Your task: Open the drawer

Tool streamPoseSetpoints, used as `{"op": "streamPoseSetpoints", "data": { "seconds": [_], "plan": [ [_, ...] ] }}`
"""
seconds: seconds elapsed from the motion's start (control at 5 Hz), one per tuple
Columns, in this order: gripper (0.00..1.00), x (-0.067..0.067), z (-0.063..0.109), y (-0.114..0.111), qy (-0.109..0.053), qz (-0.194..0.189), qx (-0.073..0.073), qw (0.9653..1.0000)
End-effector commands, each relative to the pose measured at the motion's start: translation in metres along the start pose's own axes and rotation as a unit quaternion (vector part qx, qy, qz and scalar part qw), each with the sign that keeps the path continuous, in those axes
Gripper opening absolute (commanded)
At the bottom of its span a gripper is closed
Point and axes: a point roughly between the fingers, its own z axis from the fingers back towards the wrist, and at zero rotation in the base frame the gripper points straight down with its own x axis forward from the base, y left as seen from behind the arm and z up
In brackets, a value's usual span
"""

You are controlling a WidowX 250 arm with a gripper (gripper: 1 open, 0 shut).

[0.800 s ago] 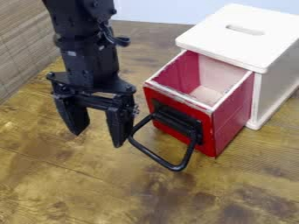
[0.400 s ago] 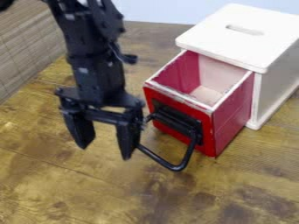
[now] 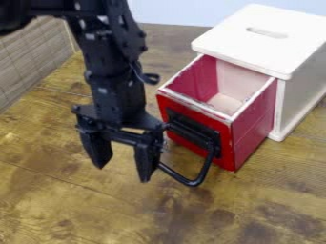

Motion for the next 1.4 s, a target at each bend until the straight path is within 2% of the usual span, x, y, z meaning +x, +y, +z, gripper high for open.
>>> {"op": "streamPoseSetpoints", "data": {
  "seconds": [0.0,0.2,0.4,0.6,0.8,1.0,1.2],
  "plan": [
    [1.0,0.008,0.01,0.011,-0.016,-0.003,0.005,0.9999],
    [1.0,0.01,0.006,0.014,-0.009,-0.006,0.006,0.9999],
    [1.0,0.015,0.018,0.023,-0.003,0.01,0.005,0.9999],
    [1.0,0.015,0.048,0.034,-0.016,0.02,0.0,0.9997],
    [1.0,0.006,0.062,0.016,-0.02,0.005,-0.005,0.9998],
    [1.0,0.002,0.06,-0.008,-0.018,-0.011,0.001,0.9998],
    [1.0,0.0,0.051,-0.013,-0.02,-0.019,0.006,0.9996]
  ]
}}
